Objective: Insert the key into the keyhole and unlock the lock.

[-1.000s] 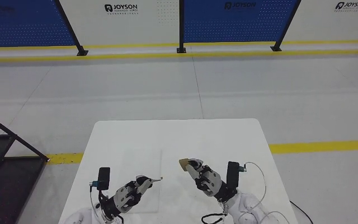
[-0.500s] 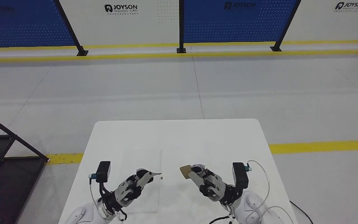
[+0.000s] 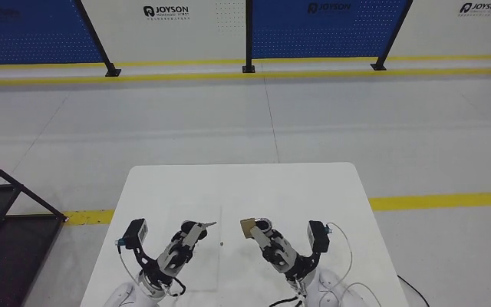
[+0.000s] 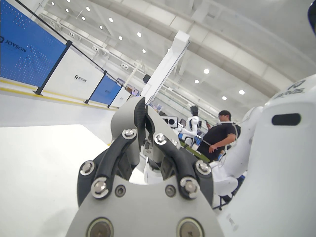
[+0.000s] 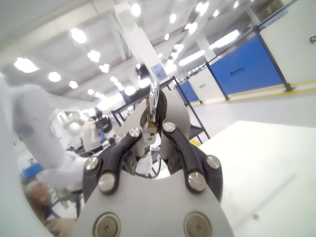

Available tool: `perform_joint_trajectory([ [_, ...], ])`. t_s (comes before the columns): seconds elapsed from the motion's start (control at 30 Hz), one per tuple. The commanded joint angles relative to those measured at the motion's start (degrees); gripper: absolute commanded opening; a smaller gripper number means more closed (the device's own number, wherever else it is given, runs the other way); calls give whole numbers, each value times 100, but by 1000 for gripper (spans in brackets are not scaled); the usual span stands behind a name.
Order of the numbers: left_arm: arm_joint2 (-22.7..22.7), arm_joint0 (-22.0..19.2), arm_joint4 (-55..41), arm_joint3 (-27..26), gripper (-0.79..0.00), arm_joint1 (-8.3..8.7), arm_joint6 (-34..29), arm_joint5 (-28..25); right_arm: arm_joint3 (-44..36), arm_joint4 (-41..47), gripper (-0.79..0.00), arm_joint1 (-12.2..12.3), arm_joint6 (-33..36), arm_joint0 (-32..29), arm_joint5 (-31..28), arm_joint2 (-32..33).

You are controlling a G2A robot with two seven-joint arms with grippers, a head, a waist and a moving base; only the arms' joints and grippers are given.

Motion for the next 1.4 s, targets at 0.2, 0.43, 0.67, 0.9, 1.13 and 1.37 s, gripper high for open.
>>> perform_joint_trajectory([
  [0.2, 463, -217, 550, 257, -785, -71, 515, 1, 359, -449, -785, -246, -1255, 242, 50, -493],
  [0.43, 668, -339, 930, 368, -785, -93, 819, 1, 566, -853, -785, -332, -1597, 341, 120, -619],
  [0.67, 752, -342, 931, 341, -785, -18, 865, 1, 690, -873, -785, -363, -1637, 391, 101, -601],
  [0.9, 821, -360, 937, 343, -785, 67, 871, 1, 698, -864, -785, -381, -1572, 399, 76, -586],
  [1.13, 893, -403, 980, 350, -785, 130, 1020, 1, 691, -844, -785, -393, -1457, 395, 34, -578],
  [1.37, 959, -480, 1050, 427, -785, 163, 1122, 1, 661, -821, -785, -401, -1378, 371, 7, -555],
])
